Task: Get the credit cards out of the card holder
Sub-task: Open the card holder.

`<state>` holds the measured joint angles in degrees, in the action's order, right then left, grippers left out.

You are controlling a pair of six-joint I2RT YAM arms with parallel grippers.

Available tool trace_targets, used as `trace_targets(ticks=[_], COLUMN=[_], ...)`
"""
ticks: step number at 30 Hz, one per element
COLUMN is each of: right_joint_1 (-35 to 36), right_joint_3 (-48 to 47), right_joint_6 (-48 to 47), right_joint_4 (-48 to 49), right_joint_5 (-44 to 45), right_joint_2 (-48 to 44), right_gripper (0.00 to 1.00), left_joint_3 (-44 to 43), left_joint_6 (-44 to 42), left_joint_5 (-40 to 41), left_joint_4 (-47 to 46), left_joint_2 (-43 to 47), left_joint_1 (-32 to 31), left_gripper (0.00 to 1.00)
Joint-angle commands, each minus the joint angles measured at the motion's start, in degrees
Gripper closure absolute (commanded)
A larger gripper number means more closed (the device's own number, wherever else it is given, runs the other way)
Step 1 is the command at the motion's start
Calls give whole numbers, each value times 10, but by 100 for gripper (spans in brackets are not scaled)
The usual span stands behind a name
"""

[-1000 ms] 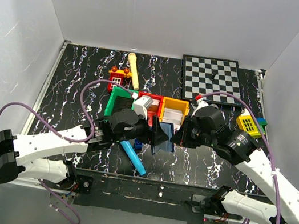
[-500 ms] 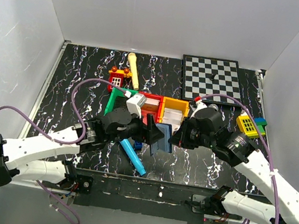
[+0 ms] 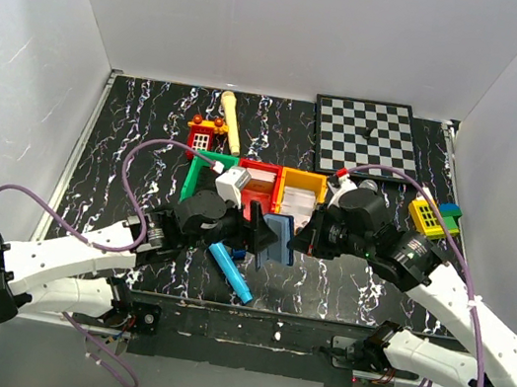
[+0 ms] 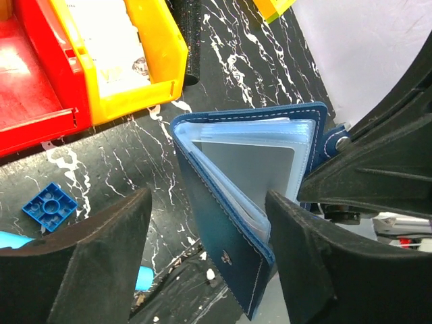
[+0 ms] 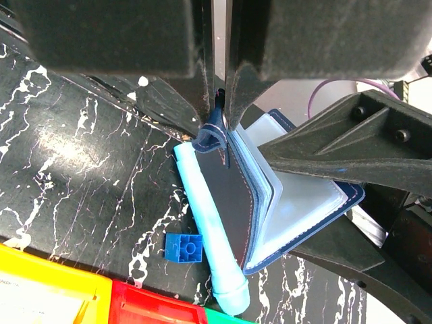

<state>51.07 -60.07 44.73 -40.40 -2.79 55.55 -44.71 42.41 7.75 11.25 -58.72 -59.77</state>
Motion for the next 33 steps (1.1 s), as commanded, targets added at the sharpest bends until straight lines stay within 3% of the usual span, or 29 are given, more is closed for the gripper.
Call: trace_targets(ticks=[1,5,15,26,33], right_joint_1=[-2,-2,0,2,2], right_joint_3=[-1,-18,-41,-53,-53], right_joint_6=[4,-3,-16,-18,-20], right_joint_4=[28,-3,-42,-42,-43], right_joint_5=[0,21,63,57,60], right_joint_2=[-12,-1,18,25,22], right_gripper=[99,99,99,99,99], left_joint_3=[-3,-12,-40,-77,-79], left_joint_6=[2,11,13,-2,-8], left_joint_5=[14,15,13,14,21], left_joint_4=[4,4,1,4,13], left_joint_2=[19,15,-14,-70,-71], left_joint_1=[-1,-1,-4,-13,-15], left_gripper=[25,15,11,11,18])
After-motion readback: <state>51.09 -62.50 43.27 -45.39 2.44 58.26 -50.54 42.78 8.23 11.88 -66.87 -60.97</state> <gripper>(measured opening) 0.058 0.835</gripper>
